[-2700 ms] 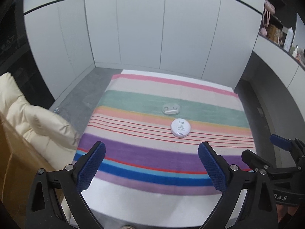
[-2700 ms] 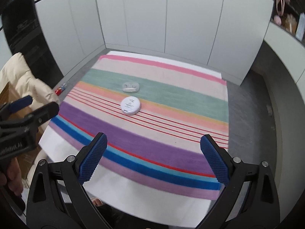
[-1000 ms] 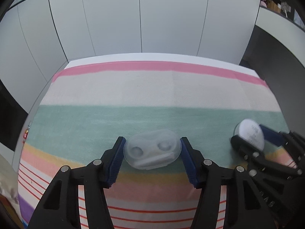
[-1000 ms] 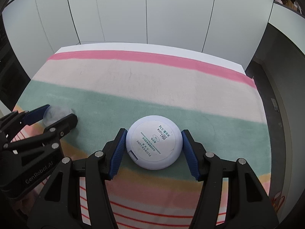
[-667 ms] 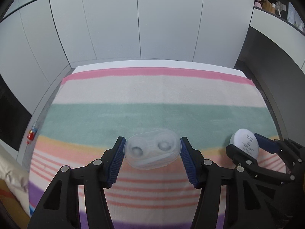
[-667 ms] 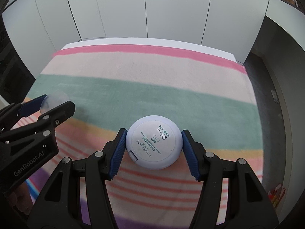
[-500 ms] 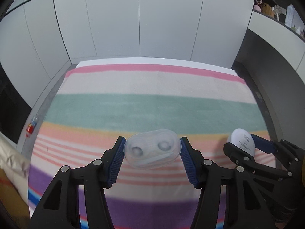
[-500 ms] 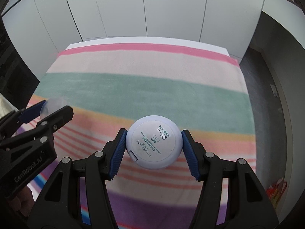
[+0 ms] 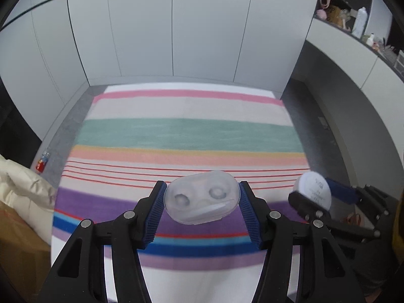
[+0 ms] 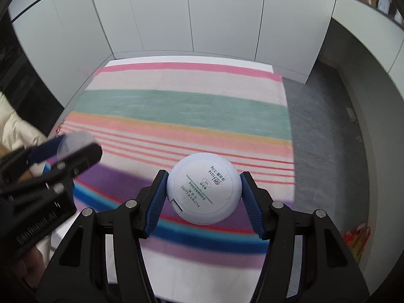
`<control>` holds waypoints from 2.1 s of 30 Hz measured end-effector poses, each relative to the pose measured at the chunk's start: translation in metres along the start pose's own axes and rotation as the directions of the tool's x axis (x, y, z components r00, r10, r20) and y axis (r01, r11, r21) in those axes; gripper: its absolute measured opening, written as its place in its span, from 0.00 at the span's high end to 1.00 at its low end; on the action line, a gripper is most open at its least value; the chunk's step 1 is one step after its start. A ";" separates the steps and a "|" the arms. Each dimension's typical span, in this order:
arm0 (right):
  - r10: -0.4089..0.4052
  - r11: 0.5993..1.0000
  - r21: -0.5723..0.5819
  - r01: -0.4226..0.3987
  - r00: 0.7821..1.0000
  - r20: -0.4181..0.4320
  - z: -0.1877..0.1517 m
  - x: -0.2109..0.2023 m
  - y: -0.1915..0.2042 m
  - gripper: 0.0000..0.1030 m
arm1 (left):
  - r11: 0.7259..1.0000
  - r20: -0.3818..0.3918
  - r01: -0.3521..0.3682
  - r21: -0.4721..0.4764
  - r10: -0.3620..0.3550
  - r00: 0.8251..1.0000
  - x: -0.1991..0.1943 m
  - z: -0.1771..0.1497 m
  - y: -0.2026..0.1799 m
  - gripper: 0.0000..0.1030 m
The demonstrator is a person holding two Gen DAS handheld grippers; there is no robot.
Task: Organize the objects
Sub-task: 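Lift and carry the clear case and white compact over the cardboard box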
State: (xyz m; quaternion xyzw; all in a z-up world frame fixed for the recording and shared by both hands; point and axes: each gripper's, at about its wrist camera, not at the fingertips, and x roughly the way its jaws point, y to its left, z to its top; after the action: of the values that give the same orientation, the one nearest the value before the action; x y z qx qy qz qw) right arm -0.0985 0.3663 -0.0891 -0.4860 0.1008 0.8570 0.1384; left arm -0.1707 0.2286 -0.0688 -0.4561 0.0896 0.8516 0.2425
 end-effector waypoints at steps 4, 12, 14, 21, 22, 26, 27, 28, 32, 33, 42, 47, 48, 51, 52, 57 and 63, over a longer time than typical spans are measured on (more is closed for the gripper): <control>0.008 1.000 -0.009 -0.008 1.000 0.005 -0.016 -0.030 0.000 0.42 | 1.000 0.023 0.005 0.017 -0.006 1.000 -0.035 -0.007 -0.009 0.43; 0.028 1.000 0.003 -0.028 0.999 0.040 -0.035 -0.088 0.000 0.42 | 0.999 0.065 0.032 0.020 -0.033 0.997 -0.087 -0.027 -0.023 0.43; 0.033 0.999 -0.008 -0.033 0.998 0.047 -0.040 -0.100 0.002 0.42 | 0.999 0.079 0.033 0.023 -0.035 0.996 -0.099 -0.032 -0.024 0.43; 0.062 0.998 -0.033 -0.060 0.995 0.082 -0.045 -0.128 0.017 0.42 | 1.000 0.121 0.015 -0.004 -0.015 0.993 -0.135 -0.048 -0.007 0.43; 0.064 0.998 -0.032 -0.062 0.994 0.084 -0.044 -0.129 0.019 0.42 | 1.000 0.124 0.018 -0.014 -0.016 0.992 -0.137 -0.049 -0.002 0.43; 0.093 0.993 -0.075 -0.086 0.991 0.100 -0.035 -0.133 0.038 0.42 | 0.998 0.143 0.008 -0.057 0.000 0.990 -0.149 -0.053 0.027 0.43; 0.096 0.992 -0.088 -0.087 0.990 0.104 -0.032 -0.133 0.044 0.42 | 0.998 0.145 0.002 -0.065 0.008 0.989 -0.150 -0.054 0.033 0.43; 0.099 0.992 -0.095 -0.089 0.989 0.106 -0.031 -0.133 0.048 0.42 | 0.997 0.149 -0.002 -0.071 0.012 0.989 -0.150 -0.054 0.040 0.43; 0.116 0.988 -0.113 -0.103 0.987 0.110 -0.024 -0.128 0.067 0.42 | 0.995 0.154 -0.005 -0.103 0.021 0.988 -0.154 -0.059 0.064 0.43; 0.118 0.989 -0.107 -0.106 0.987 0.111 -0.022 -0.127 0.070 0.42 | 0.994 0.154 -0.018 -0.110 0.035 0.987 -0.155 -0.060 0.071 0.43; 0.176 0.975 -0.151 -0.162 0.981 0.084 -0.013 -0.117 0.117 0.42 | 0.979 0.167 -0.063 -0.193 0.096 0.981 -0.169 -0.075 0.116 0.43; 0.197 0.961 -0.215 -0.174 0.976 0.092 -0.013 -0.118 0.154 0.42 | 0.970 0.171 -0.097 -0.222 0.137 0.976 -0.177 -0.087 0.140 0.43; 0.209 0.956 -0.226 -0.185 0.974 0.087 -0.013 -0.118 0.163 0.42 | 0.968 0.170 -0.103 -0.229 0.144 0.975 -0.178 -0.089 0.144 0.43; 0.226 0.944 -0.263 -0.200 0.972 0.071 -0.016 -0.115 0.188 0.42 | 0.959 0.171 -0.125 -0.255 0.172 0.970 -0.185 -0.096 0.161 0.43; 0.232 0.940 -0.272 -0.206 0.970 0.067 -0.017 -0.114 0.194 0.42 | 0.956 0.171 -0.133 -0.261 0.181 0.969 -0.187 -0.097 0.166 0.43; 0.266 0.917 -0.326 -0.231 0.962 0.065 -0.021 -0.118 0.231 0.42 | 0.935 0.164 -0.167 -0.313 0.227 0.960 -0.199 -0.113 0.196 0.43; 0.310 0.887 -0.370 -0.275 0.950 0.037 -0.027 -0.121 0.268 0.42 | 0.910 0.152 -0.196 -0.366 0.267 0.952 -0.210 -0.131 0.227 0.43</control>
State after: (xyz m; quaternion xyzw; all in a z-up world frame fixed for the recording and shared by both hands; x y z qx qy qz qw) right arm -0.1072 0.0889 0.0111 -0.4408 0.0074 0.8941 -0.0792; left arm -0.0886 -0.0863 0.0134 -0.3903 -0.0329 0.9179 0.0630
